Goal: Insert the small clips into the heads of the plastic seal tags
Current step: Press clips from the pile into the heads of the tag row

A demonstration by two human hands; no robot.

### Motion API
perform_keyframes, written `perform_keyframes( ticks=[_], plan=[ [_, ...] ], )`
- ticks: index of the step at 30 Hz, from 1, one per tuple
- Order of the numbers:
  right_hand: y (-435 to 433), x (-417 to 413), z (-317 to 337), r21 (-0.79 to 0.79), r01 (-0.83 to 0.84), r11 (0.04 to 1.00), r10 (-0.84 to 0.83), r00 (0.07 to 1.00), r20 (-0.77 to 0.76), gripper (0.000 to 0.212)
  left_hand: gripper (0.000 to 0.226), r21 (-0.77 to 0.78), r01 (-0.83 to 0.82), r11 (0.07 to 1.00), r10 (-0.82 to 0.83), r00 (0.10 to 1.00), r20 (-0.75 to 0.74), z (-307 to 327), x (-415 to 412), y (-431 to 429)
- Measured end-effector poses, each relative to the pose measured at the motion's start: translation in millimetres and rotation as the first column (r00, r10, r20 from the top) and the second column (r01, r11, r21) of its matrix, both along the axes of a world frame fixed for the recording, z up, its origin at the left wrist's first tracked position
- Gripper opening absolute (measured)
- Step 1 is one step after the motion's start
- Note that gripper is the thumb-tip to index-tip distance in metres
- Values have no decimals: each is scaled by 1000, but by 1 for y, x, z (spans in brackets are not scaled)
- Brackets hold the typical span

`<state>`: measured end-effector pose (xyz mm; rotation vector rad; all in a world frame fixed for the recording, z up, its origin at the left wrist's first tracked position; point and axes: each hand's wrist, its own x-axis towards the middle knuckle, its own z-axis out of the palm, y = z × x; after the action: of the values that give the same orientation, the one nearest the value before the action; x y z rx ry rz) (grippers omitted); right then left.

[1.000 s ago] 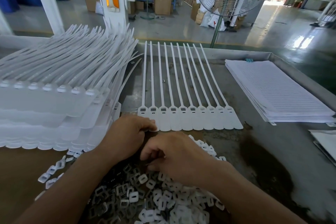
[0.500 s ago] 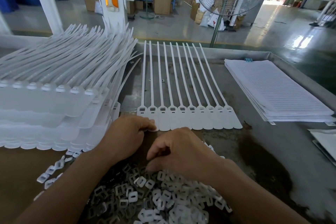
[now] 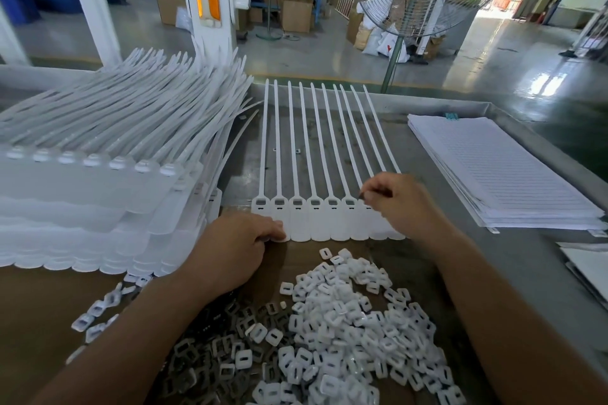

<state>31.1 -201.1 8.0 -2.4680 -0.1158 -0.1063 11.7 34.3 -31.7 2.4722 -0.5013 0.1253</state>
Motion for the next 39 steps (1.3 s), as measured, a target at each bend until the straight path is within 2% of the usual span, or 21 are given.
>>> perform_keyframes(
  ticks=[4, 7, 17, 24, 29, 39],
  plan=[
    [-19, 20, -19, 95, 148, 985, -147, 989, -11, 22, 42, -15, 6, 1000, -6, 1000, -17, 1, 0, 0],
    [-21, 24, -27, 113, 159, 981, -158, 987, -24, 19, 42, -15, 8, 1000, -8, 1000, -23, 1, 0, 0],
    [-16, 25, -33, -197, 120, 973, -116, 993, 33, 17, 41, 13, 0, 1000, 0, 1000, -13, 2, 0, -1],
    [-15, 24, -35, -27, 198, 980, -195, 978, 71, 13, 43, 11, -21, 1000, 22, 999, -29, 4, -2, -1],
    [-15, 25, -37, -38, 205, 978, -201, 976, 82, 5, 43, 17, -26, 1000, 26, 999, -24, 5, -2, -2],
    [-17, 26, -42, -58, 215, 975, -208, 972, 105, 13, 43, 26, -22, 999, 23, 999, -27, 4, -3, -2]
  ],
)
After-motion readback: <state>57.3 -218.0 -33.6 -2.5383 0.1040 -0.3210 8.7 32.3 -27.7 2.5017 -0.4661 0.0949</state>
